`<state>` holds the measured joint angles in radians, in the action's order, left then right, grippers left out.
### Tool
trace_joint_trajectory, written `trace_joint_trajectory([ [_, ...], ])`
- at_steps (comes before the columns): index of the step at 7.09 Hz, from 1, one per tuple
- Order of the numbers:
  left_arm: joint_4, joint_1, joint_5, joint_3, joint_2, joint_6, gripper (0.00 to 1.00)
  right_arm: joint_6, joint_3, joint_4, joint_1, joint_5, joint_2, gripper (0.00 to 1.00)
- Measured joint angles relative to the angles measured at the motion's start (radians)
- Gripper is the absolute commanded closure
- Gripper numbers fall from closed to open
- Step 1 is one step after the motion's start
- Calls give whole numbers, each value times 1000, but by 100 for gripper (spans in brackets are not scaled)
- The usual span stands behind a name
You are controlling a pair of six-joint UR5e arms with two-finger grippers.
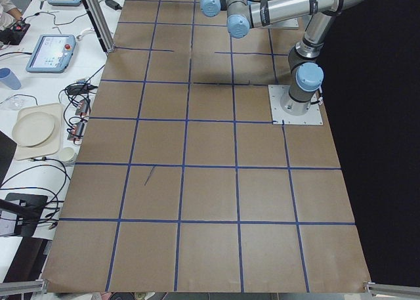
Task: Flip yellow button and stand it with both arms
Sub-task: 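Close the right gripper on the yellow cap while the left gripper holds the body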
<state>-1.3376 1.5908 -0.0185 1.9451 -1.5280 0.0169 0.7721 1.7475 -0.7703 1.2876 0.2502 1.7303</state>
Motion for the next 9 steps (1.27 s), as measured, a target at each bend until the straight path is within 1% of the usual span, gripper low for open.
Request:
trace_joint_trajectory([
  [1, 0, 0, 0, 0, 0, 0, 92, 0, -3, 0, 0, 0, 0, 88],
  [3, 0, 0, 2, -1, 0, 0, 91, 1, -7, 0, -1, -1, 0, 88],
  [4, 0, 0, 3, -1, 0, 0, 88, 1, -9, 0, -1, -2, 0, 89],
  [5, 0, 0, 3, -1, 0, 0, 55, 1, -9, 0, -1, -2, 0, 90],
  [6, 5, 0, 5, -2, 0, -2, 1, 1, -9, 0, -1, -2, 0, 92],
  [9, 41, -2, 7, -2, -3, 45, 0, 1, -10, 0, -1, -2, 0, 94],
])
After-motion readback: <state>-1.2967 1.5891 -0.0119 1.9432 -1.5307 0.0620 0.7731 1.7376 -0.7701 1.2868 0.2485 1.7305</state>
